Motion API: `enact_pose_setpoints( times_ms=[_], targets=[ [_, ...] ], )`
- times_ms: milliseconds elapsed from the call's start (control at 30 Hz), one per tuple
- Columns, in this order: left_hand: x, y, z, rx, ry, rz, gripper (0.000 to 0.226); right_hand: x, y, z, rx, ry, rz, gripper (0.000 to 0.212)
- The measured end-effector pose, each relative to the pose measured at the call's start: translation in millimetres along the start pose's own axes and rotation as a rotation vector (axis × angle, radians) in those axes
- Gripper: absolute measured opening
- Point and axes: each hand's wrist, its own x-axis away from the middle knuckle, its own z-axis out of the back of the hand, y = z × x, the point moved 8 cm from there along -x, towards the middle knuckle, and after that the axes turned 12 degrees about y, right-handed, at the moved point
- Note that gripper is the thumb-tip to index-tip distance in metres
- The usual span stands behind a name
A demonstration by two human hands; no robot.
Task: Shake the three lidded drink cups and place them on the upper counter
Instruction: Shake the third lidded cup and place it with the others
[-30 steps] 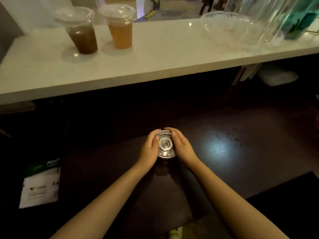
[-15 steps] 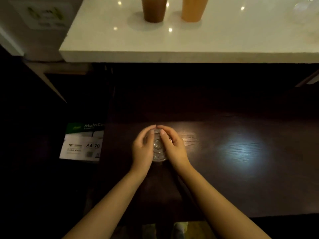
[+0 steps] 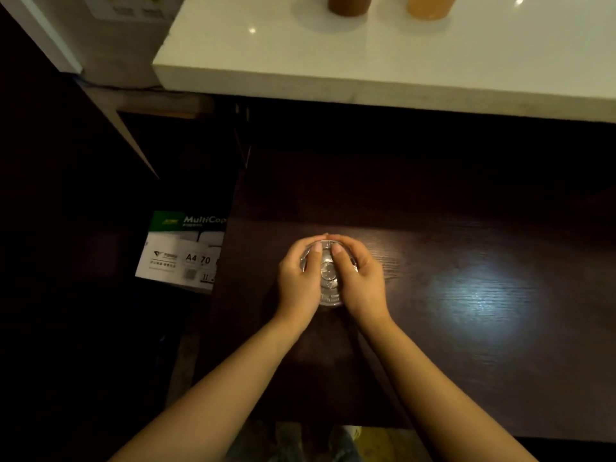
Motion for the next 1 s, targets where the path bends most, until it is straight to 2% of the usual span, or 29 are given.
enact_pose_setpoints(
  times_ms=[300, 500, 600, 733, 833, 900, 1000],
  targets=[
    [0.0, 5.0, -0.6, -0.066, -0.070, -0.027, 0.021, 3.5, -3.6, -1.5, 0.030, -0.086, -0.038, 0.024],
    [-13.8, 9.1, -13.2, -0.316, -0.279, -0.092, 0.041, 10.6, -3.2, 14.5, -0.005, -0.165, -0.157, 0.028],
    [-26.8, 15.8, -19.5, -0.545, -0.315, -0.239, 0.042, 19.0, -1.8, 26.4, -0.032, -0.108, -0.213, 0.026],
    [-34.5, 50.2, -40.1, -0.780, -0.377, -0.650, 0.043, 39.6, 8.7, 29.9, 0.001, -0.020, -0.232, 0.027],
    [-35.1, 63.2, -52.7, -0.808, -0.408, -0.781, 0.041, 49.7, 12.2, 31.0, 0.049, 0.013, -0.232, 0.029],
    [-37.5, 68.8, -41.5, -0.688, -0.277, -0.698, 0.038, 45.2, 7.9, 35.9, 0.105, 0.030, -0.216, 0.035],
    [-30.4, 53.9, -5.6, -0.498, -0.054, -0.389, 0.036, 19.8, -15.4, 39.0, 0.237, 0.028, -0.039, 0.040]
  ],
)
